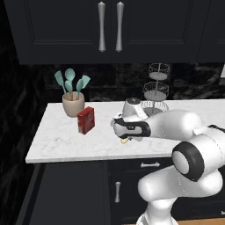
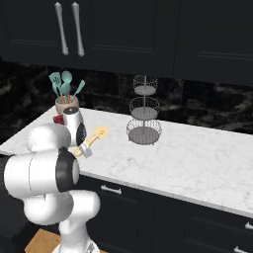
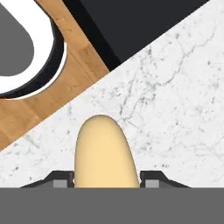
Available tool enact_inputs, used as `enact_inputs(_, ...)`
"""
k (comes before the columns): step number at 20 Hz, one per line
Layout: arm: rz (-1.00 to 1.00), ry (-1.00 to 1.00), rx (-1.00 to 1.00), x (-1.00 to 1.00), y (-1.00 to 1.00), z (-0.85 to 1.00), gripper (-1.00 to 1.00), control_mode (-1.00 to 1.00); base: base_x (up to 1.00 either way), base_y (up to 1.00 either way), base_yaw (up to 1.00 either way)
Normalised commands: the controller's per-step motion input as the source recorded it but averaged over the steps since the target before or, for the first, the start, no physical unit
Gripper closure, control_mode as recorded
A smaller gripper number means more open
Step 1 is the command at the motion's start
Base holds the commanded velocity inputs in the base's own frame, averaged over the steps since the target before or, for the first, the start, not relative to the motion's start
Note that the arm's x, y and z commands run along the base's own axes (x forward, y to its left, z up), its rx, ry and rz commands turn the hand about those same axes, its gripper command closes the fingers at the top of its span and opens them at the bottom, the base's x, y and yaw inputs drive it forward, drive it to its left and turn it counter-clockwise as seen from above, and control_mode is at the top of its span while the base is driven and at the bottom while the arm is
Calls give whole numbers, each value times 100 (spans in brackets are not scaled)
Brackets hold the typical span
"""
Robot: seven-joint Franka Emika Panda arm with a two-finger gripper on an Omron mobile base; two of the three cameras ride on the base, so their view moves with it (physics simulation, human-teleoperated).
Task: Pick the pizza cutter from the drawer and place it on the counter.
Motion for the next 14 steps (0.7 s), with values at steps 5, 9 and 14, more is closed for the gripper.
enact_inputs(5,0,16,-4,77,37,-48,-100,-100,0,0,0)
enact_inputs(9,0,3,-1,9,16,1,-100,-100,0,0,0)
enact_inputs(14,0,-14,0,-33,6,82,-100,-100,0,0,0)
